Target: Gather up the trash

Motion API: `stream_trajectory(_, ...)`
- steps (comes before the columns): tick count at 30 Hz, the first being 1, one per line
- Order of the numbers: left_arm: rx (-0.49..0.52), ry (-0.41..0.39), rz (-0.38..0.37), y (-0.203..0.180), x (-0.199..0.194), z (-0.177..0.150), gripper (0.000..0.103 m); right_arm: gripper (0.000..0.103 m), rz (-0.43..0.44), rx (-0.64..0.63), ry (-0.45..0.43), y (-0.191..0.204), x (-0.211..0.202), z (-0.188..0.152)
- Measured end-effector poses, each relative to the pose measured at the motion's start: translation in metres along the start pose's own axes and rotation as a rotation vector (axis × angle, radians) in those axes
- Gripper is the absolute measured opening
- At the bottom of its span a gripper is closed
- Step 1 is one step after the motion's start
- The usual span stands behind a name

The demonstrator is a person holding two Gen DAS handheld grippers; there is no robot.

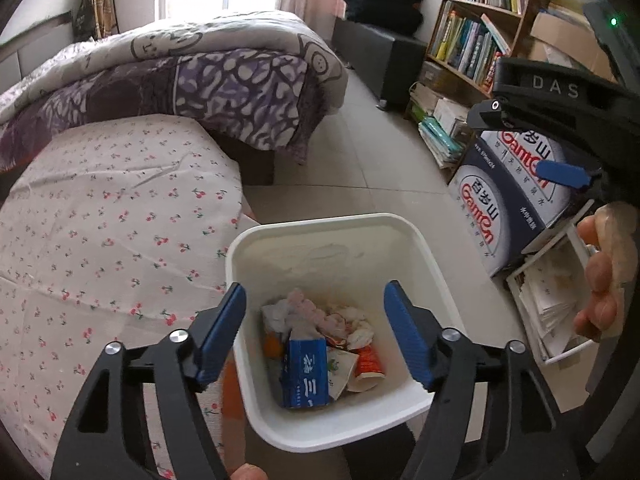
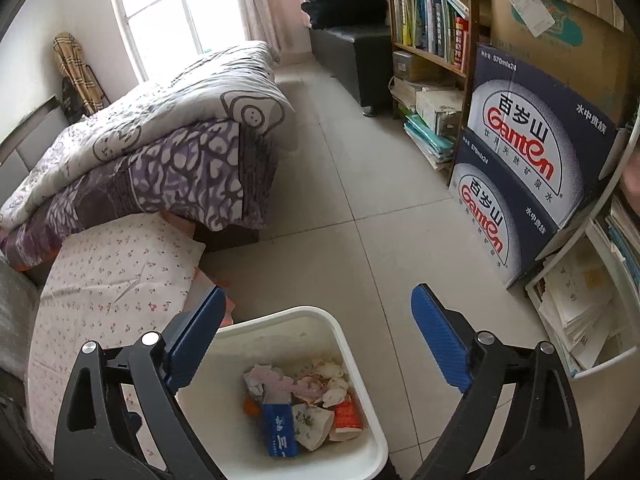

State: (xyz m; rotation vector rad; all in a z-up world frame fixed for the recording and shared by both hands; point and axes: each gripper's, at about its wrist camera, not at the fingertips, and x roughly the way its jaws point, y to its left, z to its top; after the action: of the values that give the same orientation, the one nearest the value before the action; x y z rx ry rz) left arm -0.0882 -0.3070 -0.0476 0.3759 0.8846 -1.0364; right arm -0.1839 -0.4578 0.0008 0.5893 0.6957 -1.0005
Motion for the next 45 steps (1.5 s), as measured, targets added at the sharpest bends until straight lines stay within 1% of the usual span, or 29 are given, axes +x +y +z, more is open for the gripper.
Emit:
stream_trajectory(7, -0.004, -0.067, 0.117, 0.013, -0.015, 0.004, 0.083, 0.092, -0.007, -0.029, -0.031, 0.015, -0.007, -0.005)
stream_trajectory(11, 0.0, -0.123, 0.224, 0.024, -0.028, 0.007, 0.088, 0.095, -0.014, -0.052, -0.055, 0.027, -0.011, -0.011)
stream_trajectory(14, -0.003, -0.173, 0.295, 0.034, -0.04, 0.01, 0.09, 0.096, -0.017, -0.067, -0.071, 0.036, -0.014, -0.017)
stream_trajectory(20, -0.044, -0.252, 0.404, 0.054, -0.061, 0.016, 0.096, 0.096, -0.027, -0.107, -0.153, 0.053, -0.028, -0.027)
stream_trajectory(25, -0.089, -0.277, 0.452, 0.071, -0.073, 0.019, 0.096, 0.096, -0.012, -0.09, -0.191, 0.058, -0.035, -0.031)
stream_trajectory(29, -0.131, -0.289, 0.467, 0.084, -0.082, 0.019, 0.096, 0.096, 0.001, -0.077, -0.201, 0.061, -0.039, -0.035)
stream_trajectory(37, -0.215, -0.309, 0.498, 0.105, -0.097, 0.019, 0.096, 0.096, 0.027, -0.106, -0.205, 0.076, -0.042, -0.044)
stream_trajectory(45, -0.246, -0.309, 0.526, 0.118, -0.104, 0.016, 0.096, 0.096, 0.066, -0.136, -0.226, 0.095, -0.049, -0.05)
